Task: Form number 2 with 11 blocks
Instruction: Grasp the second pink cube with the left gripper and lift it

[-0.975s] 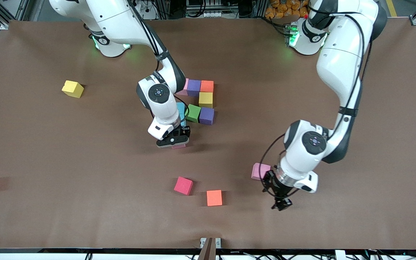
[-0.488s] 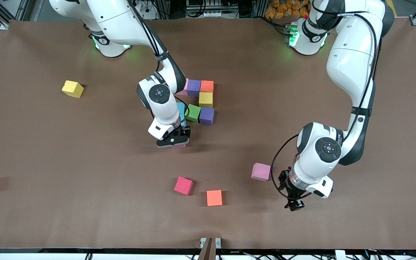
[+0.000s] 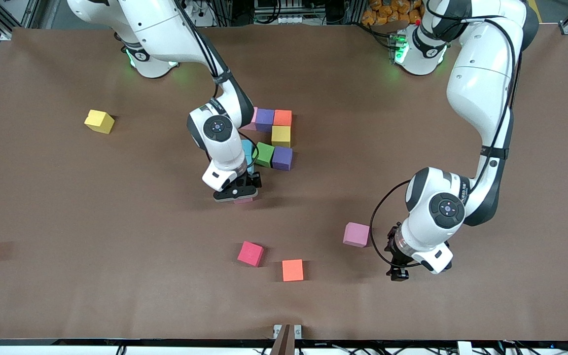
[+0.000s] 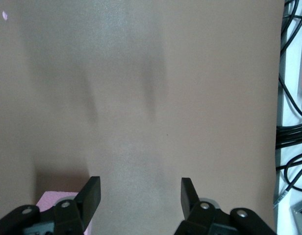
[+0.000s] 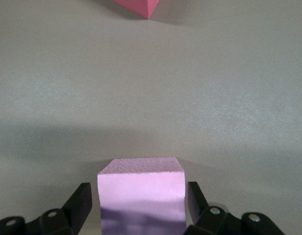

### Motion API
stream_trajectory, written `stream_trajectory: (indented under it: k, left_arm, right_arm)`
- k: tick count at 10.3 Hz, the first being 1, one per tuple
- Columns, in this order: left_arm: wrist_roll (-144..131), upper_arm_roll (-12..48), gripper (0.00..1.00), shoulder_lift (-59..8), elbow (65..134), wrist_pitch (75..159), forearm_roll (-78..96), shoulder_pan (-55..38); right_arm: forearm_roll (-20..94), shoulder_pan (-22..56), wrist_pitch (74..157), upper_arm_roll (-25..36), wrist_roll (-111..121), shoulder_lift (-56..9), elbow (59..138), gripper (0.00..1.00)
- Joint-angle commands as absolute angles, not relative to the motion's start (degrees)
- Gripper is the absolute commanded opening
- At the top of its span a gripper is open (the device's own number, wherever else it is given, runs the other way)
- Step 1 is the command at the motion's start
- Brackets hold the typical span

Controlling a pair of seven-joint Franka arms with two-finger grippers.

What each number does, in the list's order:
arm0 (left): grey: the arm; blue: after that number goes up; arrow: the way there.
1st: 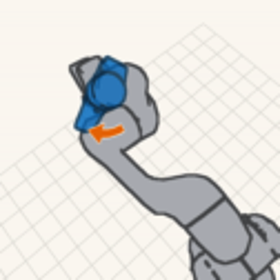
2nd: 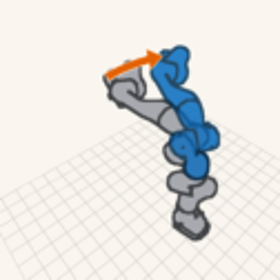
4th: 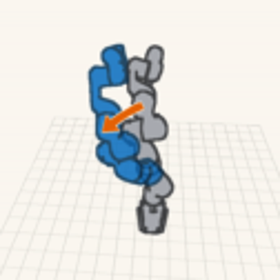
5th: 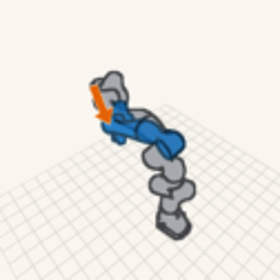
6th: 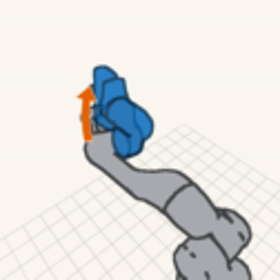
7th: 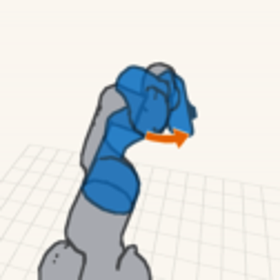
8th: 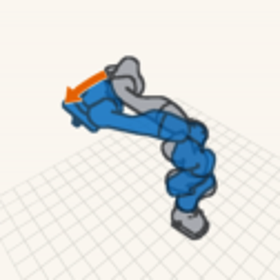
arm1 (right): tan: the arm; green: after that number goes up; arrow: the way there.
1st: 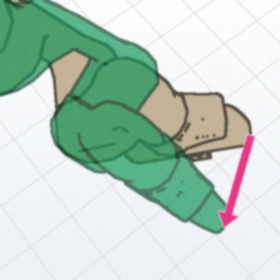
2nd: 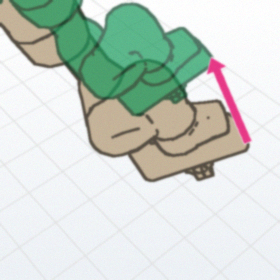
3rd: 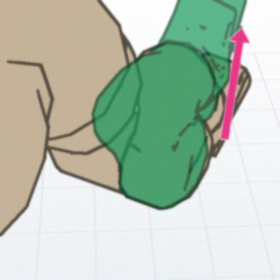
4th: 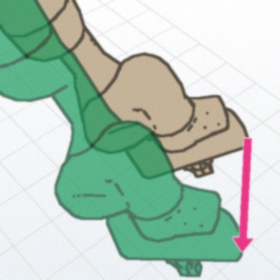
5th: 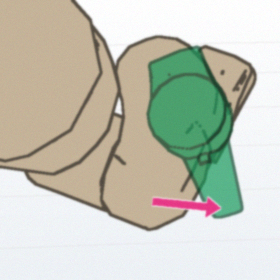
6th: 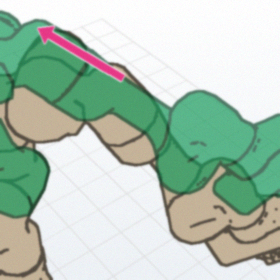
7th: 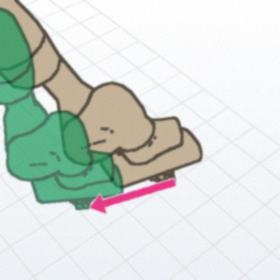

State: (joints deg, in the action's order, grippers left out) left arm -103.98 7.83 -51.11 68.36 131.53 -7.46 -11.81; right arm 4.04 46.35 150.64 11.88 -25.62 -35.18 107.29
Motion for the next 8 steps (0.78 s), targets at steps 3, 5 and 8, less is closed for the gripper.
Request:
stream_trajectory:
  k: [3,5,8]
  left_arm:
    - [-99.8,8.1,0.74,-50.2,68.8,130.0,-8.1,-11.5]
    - [-99.4,8.1,0.74,-50.2,68.8,129.6,-8.2,-11.3]
    - [-99.1,8.1,0.74,-50.2,68.8,129.3,-8.3,-11.3]
  right_arm:
    - [3.4,47.5,150.7,12.4,-29.3,-35.7,106.8,0.88]
    - [3.5,47.5,150.7,12.2,-29.4,-35.6,107.1,0.89]
    - [3.4,47.5,150.6,12.1,-29.4,-35.4,107.2,0.9]
